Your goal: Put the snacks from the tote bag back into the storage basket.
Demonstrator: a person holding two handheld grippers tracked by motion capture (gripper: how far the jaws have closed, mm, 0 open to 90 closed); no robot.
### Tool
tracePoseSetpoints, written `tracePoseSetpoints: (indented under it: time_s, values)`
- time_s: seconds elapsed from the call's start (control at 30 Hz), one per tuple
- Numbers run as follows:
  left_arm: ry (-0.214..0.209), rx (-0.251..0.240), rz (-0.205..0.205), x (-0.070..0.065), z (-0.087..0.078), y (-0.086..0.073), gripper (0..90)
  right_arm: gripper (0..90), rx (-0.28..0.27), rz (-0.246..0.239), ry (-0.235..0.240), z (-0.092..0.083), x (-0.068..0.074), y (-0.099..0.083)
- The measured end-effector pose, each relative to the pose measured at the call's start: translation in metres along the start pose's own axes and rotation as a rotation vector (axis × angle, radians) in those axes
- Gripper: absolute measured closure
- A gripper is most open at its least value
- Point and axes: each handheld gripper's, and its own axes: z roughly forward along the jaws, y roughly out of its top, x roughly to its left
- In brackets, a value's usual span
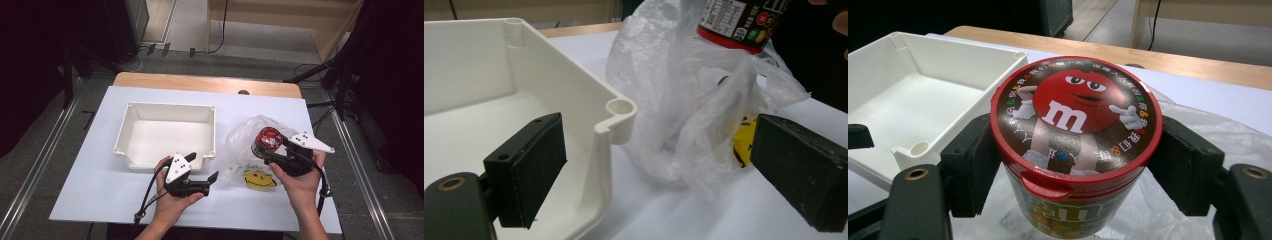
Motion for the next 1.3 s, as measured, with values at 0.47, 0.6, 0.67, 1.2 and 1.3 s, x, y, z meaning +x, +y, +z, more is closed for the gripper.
tracePoseSetpoints:
  time_s: [0.47, 0.6, 0.67, 1.2, 1.3]
  values:
    - [0.059, -0.011, -0.014, 0.031, -0.031, -0.008, 6.8, 26.1, -0.012, -0.01, 0.017, 0.003, 0.011, 0.007]
    - [0.076, -0.009, -0.016, 0.04, -0.039, -0.012, 6.8, 26.1, -0.013, -0.015, 0.02, 0.006, 0.015, 0.008]
    - [0.085, -0.009, -0.022, 0.045, -0.043, -0.013, 6.8, 26.1, -0.014, -0.017, 0.024, 0.007, 0.017, 0.008]
    - [0.122, -0.022, -0.025, 0.069, -0.066, -0.021, 6.9, 26.1, 0.0, -0.042, 0.049, 0.023, 0.033, 0.01]
    - [0.125, -0.023, -0.021, 0.071, -0.069, -0.021, 6.8, 26.1, 0.001, -0.044, 0.052, 0.025, 0.036, 0.01]
